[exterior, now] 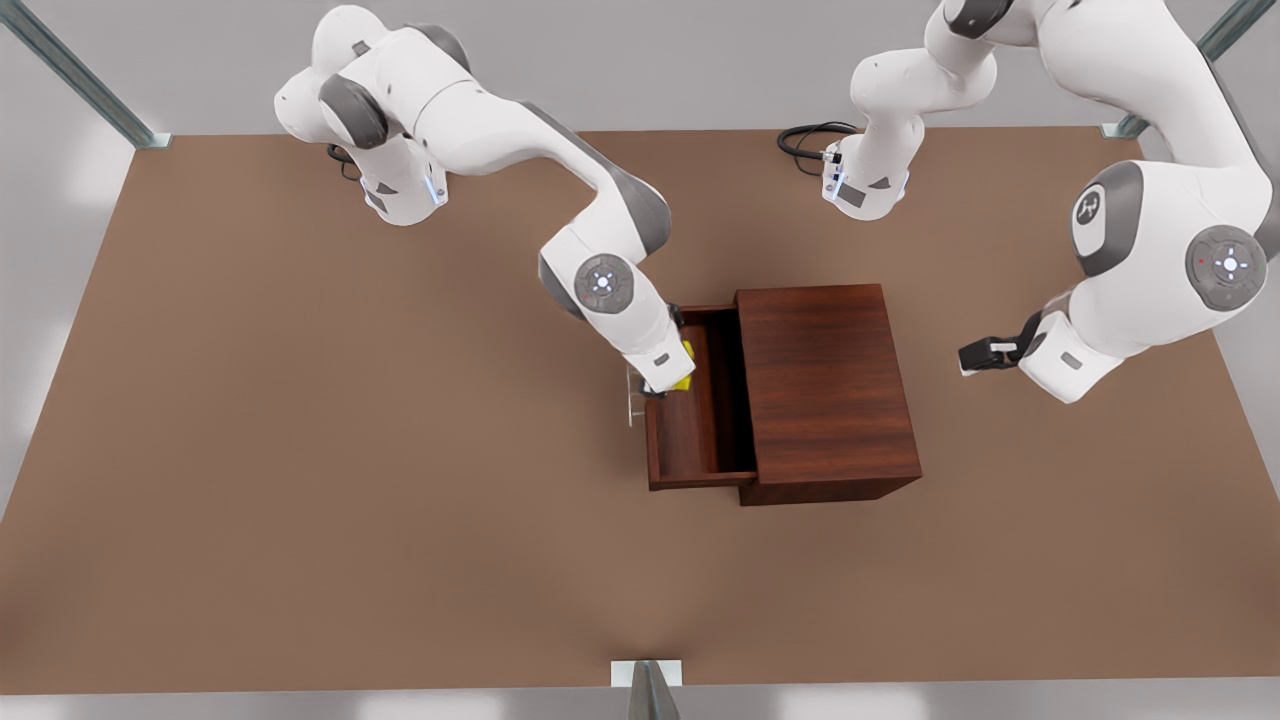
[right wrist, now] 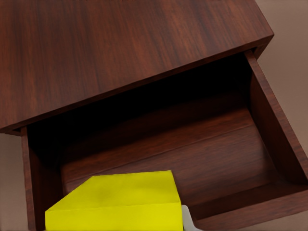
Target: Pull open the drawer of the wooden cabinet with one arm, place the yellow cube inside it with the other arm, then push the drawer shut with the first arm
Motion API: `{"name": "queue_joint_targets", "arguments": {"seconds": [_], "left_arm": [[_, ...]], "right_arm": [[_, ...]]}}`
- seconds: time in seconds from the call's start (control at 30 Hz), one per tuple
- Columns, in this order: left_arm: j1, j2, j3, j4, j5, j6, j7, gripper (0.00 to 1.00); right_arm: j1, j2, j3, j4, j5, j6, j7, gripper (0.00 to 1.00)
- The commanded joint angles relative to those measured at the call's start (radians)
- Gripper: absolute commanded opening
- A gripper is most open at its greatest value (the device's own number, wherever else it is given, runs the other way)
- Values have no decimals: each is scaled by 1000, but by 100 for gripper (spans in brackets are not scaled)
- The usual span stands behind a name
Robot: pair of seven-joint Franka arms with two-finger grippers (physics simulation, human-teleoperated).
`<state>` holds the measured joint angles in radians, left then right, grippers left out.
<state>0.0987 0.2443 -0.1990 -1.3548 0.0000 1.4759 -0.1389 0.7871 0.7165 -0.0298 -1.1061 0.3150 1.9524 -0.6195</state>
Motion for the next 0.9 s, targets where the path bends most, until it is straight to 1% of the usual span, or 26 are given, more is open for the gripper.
{"name": "queue_joint_targets", "arguments": {"seconds": [0.0,0.2,0.23,0.27,0.37,0.43,0.5,0.53,0.57,0.6,0.63,0.67,0.7,0.73,0.77,0.8,0.83,0.87], "left_arm": [[-2,-8,-2,0,1,-15,166,100],[-2,-13,-2,5,0,-19,173,100],[-4,-16,-5,3,3,-23,168,100],[-4,-20,-4,2,2,-23,162,100],[16,-22,4,0,-14,-20,171,100],[18,-20,6,3,-15,-23,166,100],[7,-19,-10,6,-18,-25,173,100],[-39,-13,-10,13,-12,-23,154,100],[-111,-7,-10,13,-3,-19,56,100],[-223,-5,-10,20,61,-17,-5,100],[-287,3,-10,34,101,-13,-60,100],[-361,35,-10,59,126,61,-203,100],[-405,58,-10,62,126,101,-307,100],[-439,78,-10,63,135,136,-379,100],[-502,121,-10,88,190,172,-511,100],[-543,171,-10,133,218,172,-597,100],[-548,173,-4,129,213,164,-624,100],[-519,158,0,118,132,155,-616,100]], "right_arm": [[1,21,22,2,-5,129,465,62],[53,100,4,2,-14,143,465,63],[60,106,1,2,-25,143,465,67],[61,106,1,2,-30,143,465,99],[70,103,1,0,-30,138,460,100],[61,72,-16,0,-30,85,457,100],[-35,-60,-93,0,-31,-124,383,100],[-94,-106,-107,0,-30,-179,354,100],[-149,-158,-157,-9,-25,-217,299,100],[-151,-172,-289,-14,-24,-277,299,100],[-158,-177,-378,-17,-22,-311,290,100],[-210,-221,-421,-64,-27,-372,236,100],[-230,-229,-487,-69,-20,-444,237,100],[-238,-229,-539,-74,-28,-478,237,100],[-241,-224,-602,-86,-42,-504,237,100],[-270,-224,-613,-87,-37,-545,237,100],[-354,-227,-614,-78,-4,-563,219,100],[-365,-221,-619,-71,-58,-518,196,100]]}}
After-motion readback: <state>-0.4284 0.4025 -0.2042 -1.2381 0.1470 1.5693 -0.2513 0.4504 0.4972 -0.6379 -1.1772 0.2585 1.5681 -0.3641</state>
